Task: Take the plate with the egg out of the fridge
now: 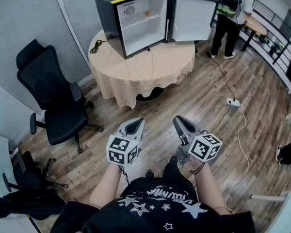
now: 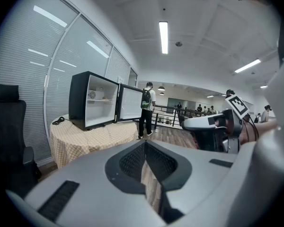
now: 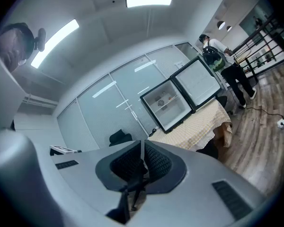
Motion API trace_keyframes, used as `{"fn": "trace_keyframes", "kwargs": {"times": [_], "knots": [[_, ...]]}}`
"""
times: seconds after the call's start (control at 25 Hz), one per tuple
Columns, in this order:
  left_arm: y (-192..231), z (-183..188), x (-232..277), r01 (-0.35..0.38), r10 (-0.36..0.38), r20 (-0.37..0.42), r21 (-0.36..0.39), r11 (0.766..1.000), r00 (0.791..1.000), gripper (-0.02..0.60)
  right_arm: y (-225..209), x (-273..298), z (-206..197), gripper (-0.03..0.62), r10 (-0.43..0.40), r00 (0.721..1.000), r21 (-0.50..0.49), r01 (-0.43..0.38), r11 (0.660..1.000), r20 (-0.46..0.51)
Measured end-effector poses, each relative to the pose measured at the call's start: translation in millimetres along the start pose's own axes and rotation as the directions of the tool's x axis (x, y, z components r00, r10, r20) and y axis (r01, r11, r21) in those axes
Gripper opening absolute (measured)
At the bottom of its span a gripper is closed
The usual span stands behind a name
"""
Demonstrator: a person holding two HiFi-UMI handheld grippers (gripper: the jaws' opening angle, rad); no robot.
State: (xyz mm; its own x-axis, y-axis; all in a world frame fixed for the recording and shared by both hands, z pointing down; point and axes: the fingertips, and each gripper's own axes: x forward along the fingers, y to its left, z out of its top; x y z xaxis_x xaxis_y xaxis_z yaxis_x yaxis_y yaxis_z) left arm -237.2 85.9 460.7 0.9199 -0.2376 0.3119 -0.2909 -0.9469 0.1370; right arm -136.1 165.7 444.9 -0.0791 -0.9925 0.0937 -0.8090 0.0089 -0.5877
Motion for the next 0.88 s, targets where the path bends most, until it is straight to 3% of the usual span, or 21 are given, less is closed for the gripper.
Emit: {"fn": "trace_keyframes", "kwargs": {"times": [0.32,0.72,0.88], "knots": [[-5,23,4,0.003,-0.004,0.058,0.01,1.0,0.998,0.008,10,7,-3,0.043,-0.04,0.999,-0.129,0.035,0.991,-0.032],[-10,8,-5,0.037,-0.038,0.038,0.016,0.999,0.999,0.008,21,7,-20,0.038,-0.049,0.998,-0.154,0.042,0.987,-0.042],[-10,5,-7,0.051,-0.051,0.04,0.0,0.999,0.998,0.008,21,0,-9,0.038,-0.074,0.996,-0.124,0.079,0.989,0.043]]}}
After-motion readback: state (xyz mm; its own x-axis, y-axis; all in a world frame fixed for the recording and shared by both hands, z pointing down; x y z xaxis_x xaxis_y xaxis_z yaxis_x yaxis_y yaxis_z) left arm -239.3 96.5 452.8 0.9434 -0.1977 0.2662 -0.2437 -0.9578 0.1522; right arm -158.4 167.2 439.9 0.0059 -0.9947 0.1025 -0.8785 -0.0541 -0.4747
